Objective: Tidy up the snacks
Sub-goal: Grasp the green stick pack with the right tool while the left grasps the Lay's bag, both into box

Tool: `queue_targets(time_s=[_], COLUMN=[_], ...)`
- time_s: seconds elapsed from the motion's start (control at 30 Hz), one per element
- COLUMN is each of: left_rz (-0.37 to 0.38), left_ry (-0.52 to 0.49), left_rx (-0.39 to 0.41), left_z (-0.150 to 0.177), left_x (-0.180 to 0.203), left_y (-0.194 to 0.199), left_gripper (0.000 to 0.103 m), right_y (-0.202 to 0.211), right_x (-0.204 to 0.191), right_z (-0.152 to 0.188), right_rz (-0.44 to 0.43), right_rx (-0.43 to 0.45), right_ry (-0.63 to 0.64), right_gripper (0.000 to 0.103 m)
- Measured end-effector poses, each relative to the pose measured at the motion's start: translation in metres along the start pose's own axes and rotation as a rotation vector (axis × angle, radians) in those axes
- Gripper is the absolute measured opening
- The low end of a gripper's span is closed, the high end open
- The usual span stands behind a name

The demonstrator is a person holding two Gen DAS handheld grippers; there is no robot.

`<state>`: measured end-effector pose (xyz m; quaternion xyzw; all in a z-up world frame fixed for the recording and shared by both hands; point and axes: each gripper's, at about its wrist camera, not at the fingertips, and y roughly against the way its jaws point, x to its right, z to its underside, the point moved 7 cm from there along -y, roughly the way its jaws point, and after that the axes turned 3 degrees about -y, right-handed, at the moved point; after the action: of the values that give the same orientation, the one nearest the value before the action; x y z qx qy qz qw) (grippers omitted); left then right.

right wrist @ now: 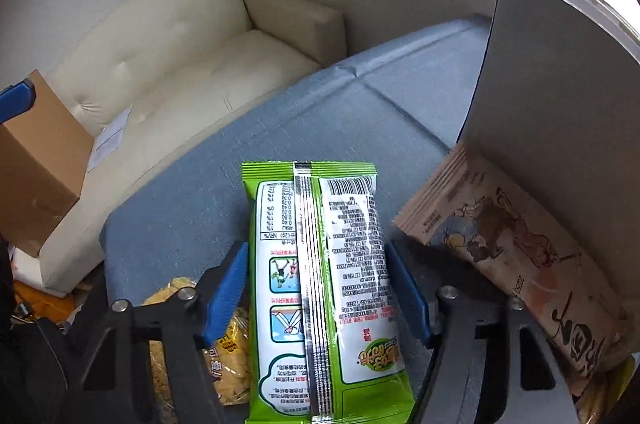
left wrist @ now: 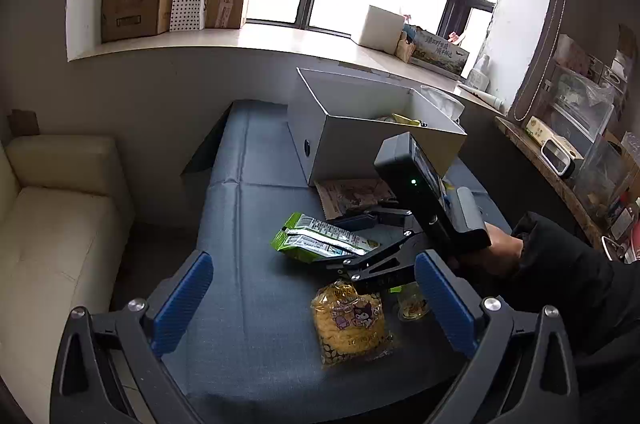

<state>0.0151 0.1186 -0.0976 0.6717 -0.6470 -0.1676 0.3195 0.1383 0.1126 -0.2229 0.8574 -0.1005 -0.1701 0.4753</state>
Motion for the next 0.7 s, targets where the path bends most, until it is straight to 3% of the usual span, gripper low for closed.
queue_targets(time_s=[0.1,0.3,0.5,0.7], left_rz=[-0.013,-0.025,-0.014,-0.018], left_ry=[-0.012,-0.022,-0.090,-0.209], left_rx=[-0.010,-0.038,-0.170,-0.296], left_z=[0.002,0.007,0.032,0.063], left_x=[0.000,0.000,0.016,0.043], left_y=[-0.003,-0.012,-0.051,-0.091], left_gripper=[0.103,0.103,0.103,0.103], right_y=[0.003,0.022,0.095,0.173], right_x=[0.000,0.002,0.012,0.012], right_z=[0.000,-0.004,-0.010,0.019], right_rz=[0.011,0.028,0.103,0.139], right_rx=[0.004,0.052,0.203,0.321], right_ry=[0.009,-0.012,-0.074,-0.129], right_gripper=[0.062,0.062,0.062,0.062])
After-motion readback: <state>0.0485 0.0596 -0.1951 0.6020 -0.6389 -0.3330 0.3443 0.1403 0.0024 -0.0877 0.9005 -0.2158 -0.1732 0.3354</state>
